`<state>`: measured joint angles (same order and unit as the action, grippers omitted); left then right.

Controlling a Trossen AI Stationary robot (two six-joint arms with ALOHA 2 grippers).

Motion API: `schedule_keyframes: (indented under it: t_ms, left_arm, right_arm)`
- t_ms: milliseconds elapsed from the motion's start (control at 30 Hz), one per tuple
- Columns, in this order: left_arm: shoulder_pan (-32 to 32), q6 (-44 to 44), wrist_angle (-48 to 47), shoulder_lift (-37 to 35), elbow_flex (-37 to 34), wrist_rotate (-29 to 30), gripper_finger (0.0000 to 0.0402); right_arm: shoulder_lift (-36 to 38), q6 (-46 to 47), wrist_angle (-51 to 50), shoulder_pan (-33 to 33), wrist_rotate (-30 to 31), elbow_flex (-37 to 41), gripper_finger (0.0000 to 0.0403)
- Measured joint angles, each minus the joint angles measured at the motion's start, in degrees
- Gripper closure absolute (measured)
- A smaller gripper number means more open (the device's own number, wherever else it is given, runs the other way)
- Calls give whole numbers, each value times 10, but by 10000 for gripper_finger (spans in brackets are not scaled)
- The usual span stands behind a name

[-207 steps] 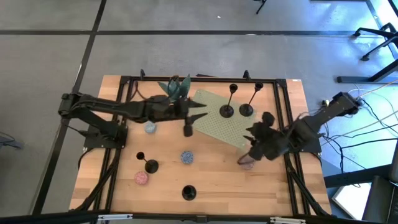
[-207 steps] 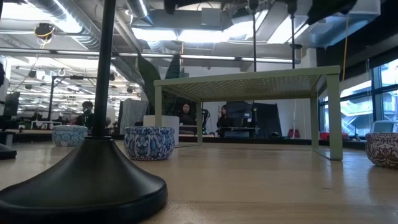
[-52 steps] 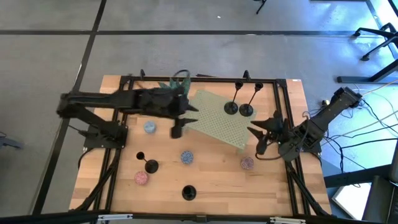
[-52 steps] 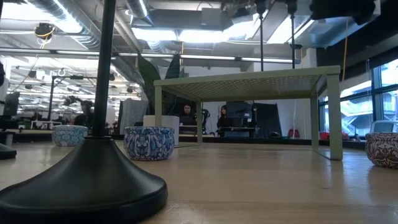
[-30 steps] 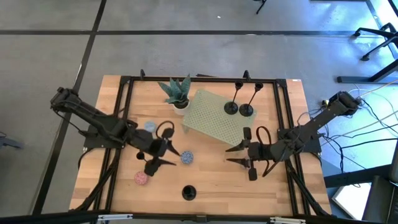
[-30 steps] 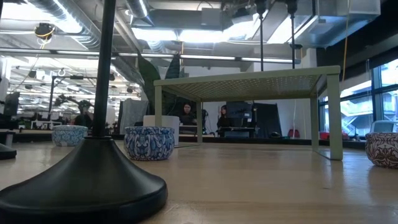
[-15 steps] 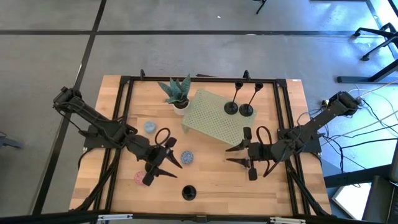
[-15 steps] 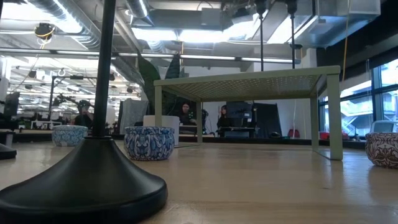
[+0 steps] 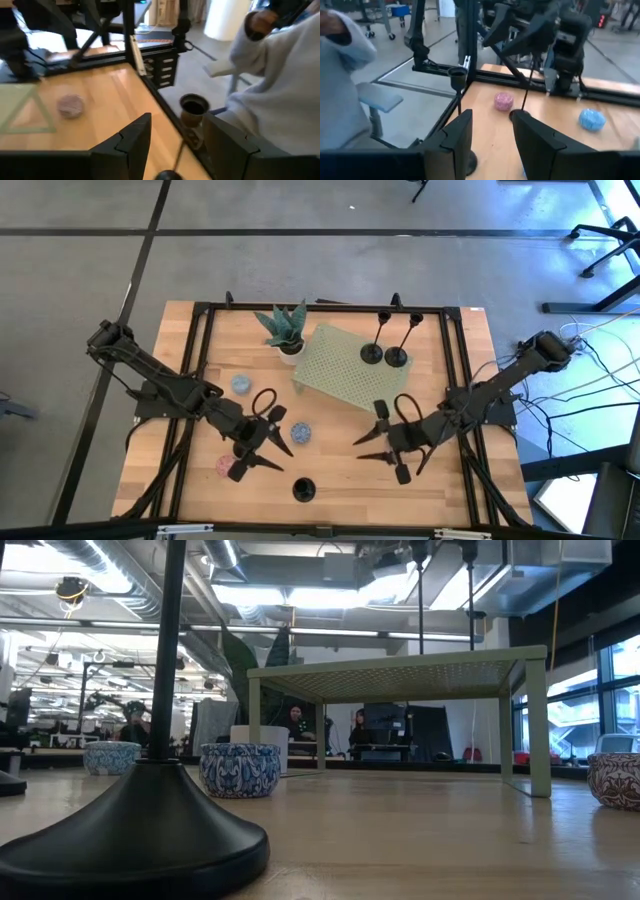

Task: Stock candles and holders on shelf
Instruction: Align the black candle holder with the other black candle holders on the shelf

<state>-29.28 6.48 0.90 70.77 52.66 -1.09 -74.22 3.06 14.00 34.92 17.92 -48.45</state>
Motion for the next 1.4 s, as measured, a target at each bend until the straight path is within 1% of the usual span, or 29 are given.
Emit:
schedule_keyframes:
  t_ms: [67,133,233,333,500,633,867,1100,1300,1400]
  left_arm:
    - [-2,25,1,8,0,-19,229]
    - [-6,37,6,26,0,-21,229]
    - [-9,30,40,59,0,-25,229]
    - [-2,19,70,86,5,-51,229]
    - [10,33,50,113,35,-79,229]
    - [11,28,43,132,45,-82,227]
    - [12,26,29,145,46,-75,203]
    - [12,-9,59,145,46,-75,170]
    - [12,-26,63,145,46,-75,165]
    - [11,-36,82,145,46,-75,168]
  right_arm:
    - [-6,-25,14,0,2,0,257]
    - [-5,-43,18,0,15,0,257]
    - [-6,-50,17,-1,34,0,257]
    - [-6,-50,17,-2,35,0,257]
    - [-6,-50,17,-2,35,0,257]
    - [-6,-50,17,-2,35,0,257]
    - [-6,-50,17,-2,35,0,257]
    - [-6,-55,17,-3,35,0,257]
    - [-6,-57,17,-5,34,0,257]
    - [-6,-57,17,-5,34,0,257]
